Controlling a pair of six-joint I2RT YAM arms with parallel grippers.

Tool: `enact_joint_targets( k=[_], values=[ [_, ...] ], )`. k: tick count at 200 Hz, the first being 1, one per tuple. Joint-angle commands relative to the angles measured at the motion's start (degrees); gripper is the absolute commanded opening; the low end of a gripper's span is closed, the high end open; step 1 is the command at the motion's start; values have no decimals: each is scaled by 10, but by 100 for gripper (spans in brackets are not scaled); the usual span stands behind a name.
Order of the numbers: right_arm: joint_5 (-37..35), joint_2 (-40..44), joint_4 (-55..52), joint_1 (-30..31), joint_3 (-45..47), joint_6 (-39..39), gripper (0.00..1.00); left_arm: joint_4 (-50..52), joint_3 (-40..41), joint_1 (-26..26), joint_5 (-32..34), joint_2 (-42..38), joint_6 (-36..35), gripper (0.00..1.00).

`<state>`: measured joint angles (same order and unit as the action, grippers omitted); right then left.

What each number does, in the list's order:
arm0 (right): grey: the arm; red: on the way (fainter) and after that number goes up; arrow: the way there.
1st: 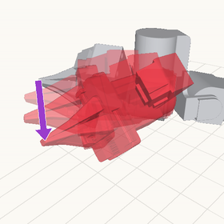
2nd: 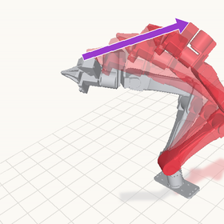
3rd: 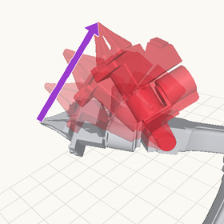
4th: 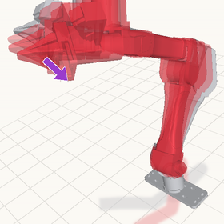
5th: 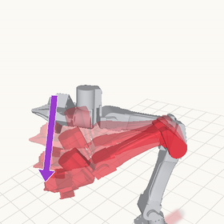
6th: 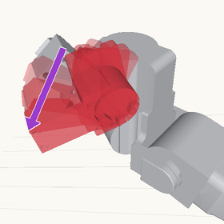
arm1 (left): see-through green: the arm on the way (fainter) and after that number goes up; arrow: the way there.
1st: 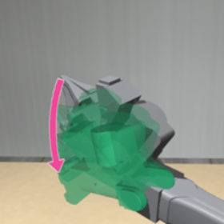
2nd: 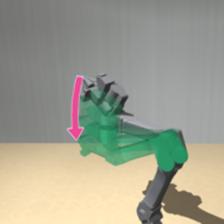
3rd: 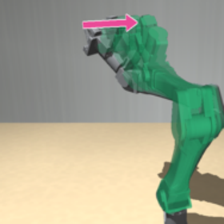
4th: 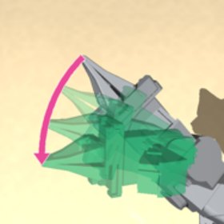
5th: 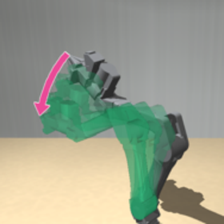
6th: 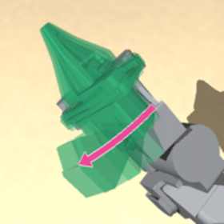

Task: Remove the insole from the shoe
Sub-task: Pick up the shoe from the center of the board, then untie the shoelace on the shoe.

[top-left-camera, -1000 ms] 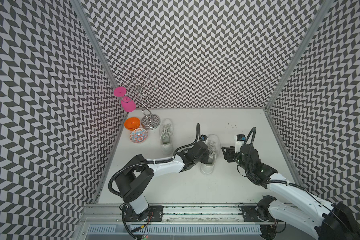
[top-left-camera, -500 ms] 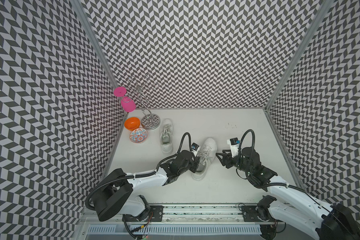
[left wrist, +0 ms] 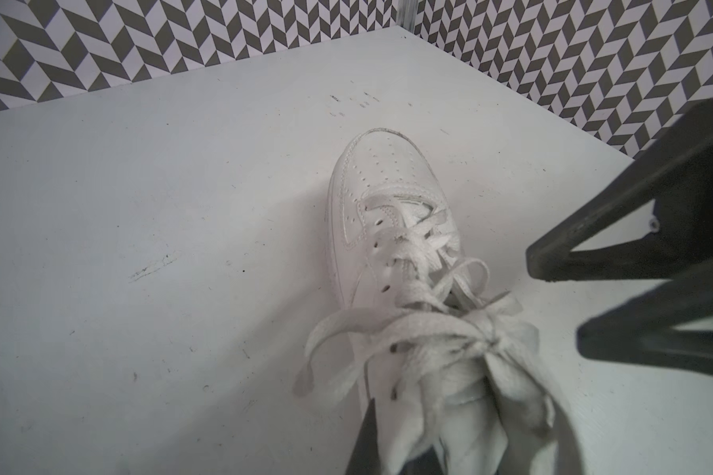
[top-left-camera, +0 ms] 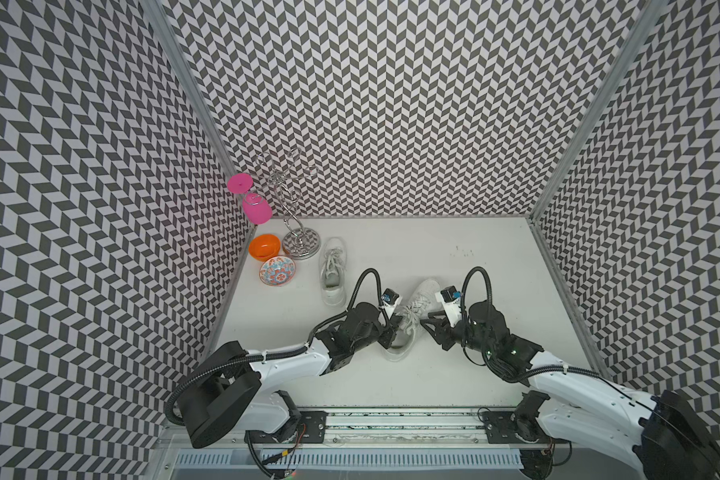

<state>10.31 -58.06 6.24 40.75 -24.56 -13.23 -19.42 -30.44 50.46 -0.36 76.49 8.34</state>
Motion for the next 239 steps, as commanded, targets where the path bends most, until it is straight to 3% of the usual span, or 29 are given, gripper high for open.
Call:
enact_joint_targets(
  k=[1, 162, 239],
  values=[
    [-19, -16, 15, 8, -14, 9, 31, -78, -13, -4, -10, -21, -5, 0],
    [-39, -60, 35, 45, -17, -19, 19, -68, -18, -5, 5, -12, -4, 0],
    [-37, -52, 38, 65, -12, -16, 22, -68, -21, -5, 9, -5, -4, 0]
  ],
)
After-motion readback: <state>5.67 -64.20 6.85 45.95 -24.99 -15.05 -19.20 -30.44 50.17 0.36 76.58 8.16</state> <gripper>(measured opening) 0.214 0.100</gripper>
